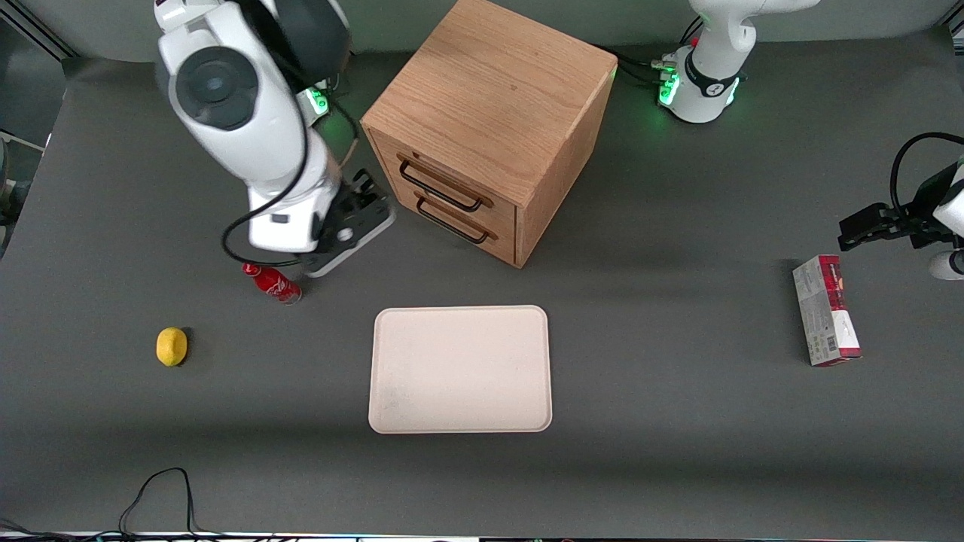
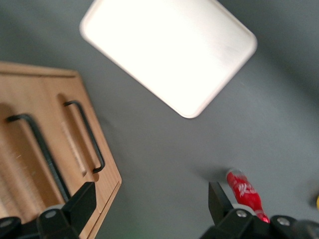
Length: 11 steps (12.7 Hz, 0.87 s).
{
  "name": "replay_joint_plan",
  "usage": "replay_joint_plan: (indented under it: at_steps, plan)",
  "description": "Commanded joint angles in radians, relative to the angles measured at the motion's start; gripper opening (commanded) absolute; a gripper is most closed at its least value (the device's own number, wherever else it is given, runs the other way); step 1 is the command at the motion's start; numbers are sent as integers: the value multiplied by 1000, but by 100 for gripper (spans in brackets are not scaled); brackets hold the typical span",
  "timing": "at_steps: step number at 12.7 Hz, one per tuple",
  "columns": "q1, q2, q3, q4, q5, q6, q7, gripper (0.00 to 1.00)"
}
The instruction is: Open upper drawer
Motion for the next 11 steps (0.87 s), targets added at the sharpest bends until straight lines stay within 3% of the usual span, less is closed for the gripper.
replay_joint_plan:
  at_steps: [1, 5, 7, 9, 11]
  plan:
    - [69, 14, -5, 3, -8, -6, -74, 100]
    - [102, 6, -2, -16, 15, -4, -94, 100]
    - [94, 0, -8, -23, 98, -9, -158, 100]
    - [91, -9, -11, -45, 109, -6, -206, 100]
    - [88, -20, -12, -74, 159, 14, -244, 100]
